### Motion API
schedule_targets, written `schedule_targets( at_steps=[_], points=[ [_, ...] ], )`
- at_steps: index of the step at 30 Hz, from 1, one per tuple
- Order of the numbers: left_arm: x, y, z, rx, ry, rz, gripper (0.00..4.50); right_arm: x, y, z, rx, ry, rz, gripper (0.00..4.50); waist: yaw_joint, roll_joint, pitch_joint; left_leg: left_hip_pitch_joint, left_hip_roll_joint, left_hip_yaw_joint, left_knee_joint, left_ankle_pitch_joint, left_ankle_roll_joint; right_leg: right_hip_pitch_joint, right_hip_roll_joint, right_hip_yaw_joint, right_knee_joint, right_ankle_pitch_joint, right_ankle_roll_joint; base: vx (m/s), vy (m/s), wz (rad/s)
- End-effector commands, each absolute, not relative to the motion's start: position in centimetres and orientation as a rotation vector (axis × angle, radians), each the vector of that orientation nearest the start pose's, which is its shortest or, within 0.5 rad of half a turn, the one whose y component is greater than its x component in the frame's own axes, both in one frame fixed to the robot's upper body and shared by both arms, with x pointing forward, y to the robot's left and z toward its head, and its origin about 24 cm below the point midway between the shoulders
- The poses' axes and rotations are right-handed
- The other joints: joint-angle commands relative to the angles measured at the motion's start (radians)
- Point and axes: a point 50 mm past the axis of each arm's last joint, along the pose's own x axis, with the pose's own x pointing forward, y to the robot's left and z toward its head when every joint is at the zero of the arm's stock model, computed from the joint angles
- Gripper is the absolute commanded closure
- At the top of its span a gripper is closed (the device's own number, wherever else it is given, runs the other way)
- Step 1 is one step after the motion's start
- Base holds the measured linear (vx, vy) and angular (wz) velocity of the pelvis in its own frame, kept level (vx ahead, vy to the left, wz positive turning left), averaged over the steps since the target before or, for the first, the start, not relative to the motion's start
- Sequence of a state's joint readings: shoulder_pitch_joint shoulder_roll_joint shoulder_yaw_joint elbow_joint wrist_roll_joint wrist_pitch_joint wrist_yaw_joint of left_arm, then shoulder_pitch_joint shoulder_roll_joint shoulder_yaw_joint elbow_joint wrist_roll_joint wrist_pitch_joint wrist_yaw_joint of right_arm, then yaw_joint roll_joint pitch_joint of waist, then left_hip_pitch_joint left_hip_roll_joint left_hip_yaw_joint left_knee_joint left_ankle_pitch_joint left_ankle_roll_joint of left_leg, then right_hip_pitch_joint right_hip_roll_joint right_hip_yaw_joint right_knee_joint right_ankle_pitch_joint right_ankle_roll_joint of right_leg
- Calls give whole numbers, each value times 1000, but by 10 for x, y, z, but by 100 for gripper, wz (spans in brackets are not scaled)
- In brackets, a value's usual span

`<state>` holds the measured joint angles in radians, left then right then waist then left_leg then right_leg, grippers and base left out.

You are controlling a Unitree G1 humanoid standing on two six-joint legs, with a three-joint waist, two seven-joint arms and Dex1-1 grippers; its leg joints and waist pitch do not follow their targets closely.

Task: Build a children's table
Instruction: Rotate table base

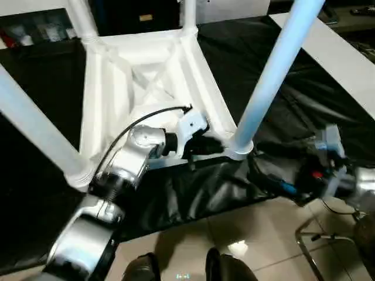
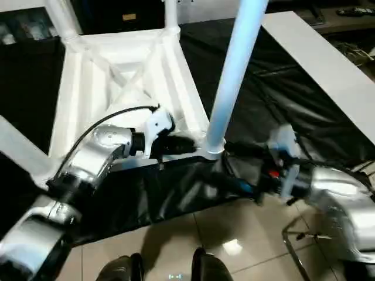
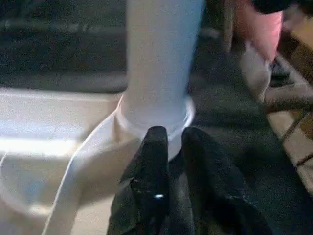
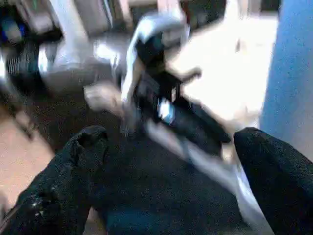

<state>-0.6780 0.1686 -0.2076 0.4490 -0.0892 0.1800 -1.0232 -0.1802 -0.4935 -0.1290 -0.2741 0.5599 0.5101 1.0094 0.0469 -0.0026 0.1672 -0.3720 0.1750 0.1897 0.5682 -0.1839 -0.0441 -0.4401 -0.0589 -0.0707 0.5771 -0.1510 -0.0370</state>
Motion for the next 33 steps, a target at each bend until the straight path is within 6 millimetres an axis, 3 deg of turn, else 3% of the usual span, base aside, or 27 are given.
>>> schedule_targets(
  at_steps=[1,4,5,7,8,9,10,14,15,16,17,19,20,21,23,26,27,28,32,33],
  points=[
    [326,74,113,141,58,-1213,340,252,-171,149,60,-55,1063,0,7,-13,-83,-2,42,-23,-46,-57,159,75,-81,47,-72,-280,-193,0,0,0],
    [314,83,114,60,39,-1163,306,255,-160,152,98,-89,1033,0,3,-8,-79,0,50,-23,-50,-69,143,72,-82,49,-69,-266,-207,0,0,0],
    [310,86,113,44,41,-1149,300,256,-157,152,112,-89,1022,0,1,-6,-79,6,52,-23,-51,-78,138,69,-79,51,-68,-271,-202,0,0,0],
    [298,94,109,16,65,-1131,277,256,-149,150,127,-84,1012,0,2,-5,-74,3,54,-24,-55,-90,130,67,-81,52,-69,-281,-200,0,0,0],
    [289,100,104,8,85,-1132,268,257,-145,148,140,-79,1004,0,1,-12,-71,3,53,-23,-56,-99,130,65,-80,51,-73,-296,-193,0,0,0],
    [283,103,101,3,99,-1135,265,257,-142,147,149,-76,999,0,-1,-7,-70,4,53,-23,-58,-110,125,63,-80,53,-73,-312,-186,0,0,0],
    [274,109,96,9,119,-1142,265,258,-138,146,168,-74,994,0,-3,-16,-69,3,54,-25,-60,-113,115,64,-81,54,-70,-320,-178,0,0,0],
    [252,126,84,8,176,-1139,223,265,-134,141,190,-69,907,0,-10,-12,-60,6,52,-23,-67,-145,91,56,-80,57,-79,-381,-145,0,0,0],
    [245,133,81,4,201,-1133,223,272,-139,138,181,-57,822,0,-10,-17,-58,9,53,-24,-68,-155,83,54,-82,59,-79,-394,-140,0,0,0],
    [236,142,79,6,232,-1133,216,281,-146,135,171,-48,719,0,-13,-14,-54,9,55,-26,-72,-166,65,52,-84,60,-79,-412,-142,0,0,0],
    [231,147,79,7,251,-1133,202,285,-152,135,172,-46,663,0,-16,-18,-53,13,53,-25,-73,-183,54,50,-82,60,-83,-442,-130,0,0,0],
    [228,152,79,7,267,-1129,180,289,-157,135,166,-46,608,0,-16,-14,-50,19,52,-23,-74,-195,43,46,-79,63,-86,-452,-121,0,0,0],
    [222,160,78,16,288,-1131,180,294,-165,135,159,-50,545,0,-14,-14,-52,25,53,-20,-72,-198,37,43,-79,64,-86,-446,-124,0,0,0],
    [217,167,78,24,311,-1131,172,298,-173,135,149,-53,487,0,-18,-16,-49,17,50,-23,-76,-199,31,49,-79,64,-82,-445,-123,0,0,0],
    [209,177,79,26,347,-1124,155,302,-181,137,135,-59,427,0,-17,-17,-53,24,52,-19,-73,-189,27,45,-77,66,-77,-409,-128,0,0,0],
    [190,201,83,33,431,-1109,132,308,-197,137,103,-59,327,0,-15,-20,-60,23,49,-15,-68,-147,39,50,-75,68,-64,-322,-151,0,0,0],
    [188,204,83,36,439,-1108,124,309,-199,137,97,-58,321,0,-17,-20,-60,16,48,-18,-69,-133,42,57,-75,68,-59,-302,-156,0,0,0],
    [180,216,86,38,484,-1092,112,310,-203,135,85,-49,297,0,-18,-25,-61,20,45,-13,-67,-126,56,56,-71,68,-60,-286,-159,0,0,0],
    [177,234,93,59,510,-1058,87,311,-207,131,29,-33,294,0,-19,-26,-61,18,43,-14,-66,-118,71,59,-70,67,-58,-282,-162,0,0,0],
    [184,243,101,79,469,-1016,77,308,-202,125,33,-2,343,0,-19,-27,-60,20,43,-13,-66,-126,73,59,-70,67,-60,-292,-159,0,0,0]
  ],
)
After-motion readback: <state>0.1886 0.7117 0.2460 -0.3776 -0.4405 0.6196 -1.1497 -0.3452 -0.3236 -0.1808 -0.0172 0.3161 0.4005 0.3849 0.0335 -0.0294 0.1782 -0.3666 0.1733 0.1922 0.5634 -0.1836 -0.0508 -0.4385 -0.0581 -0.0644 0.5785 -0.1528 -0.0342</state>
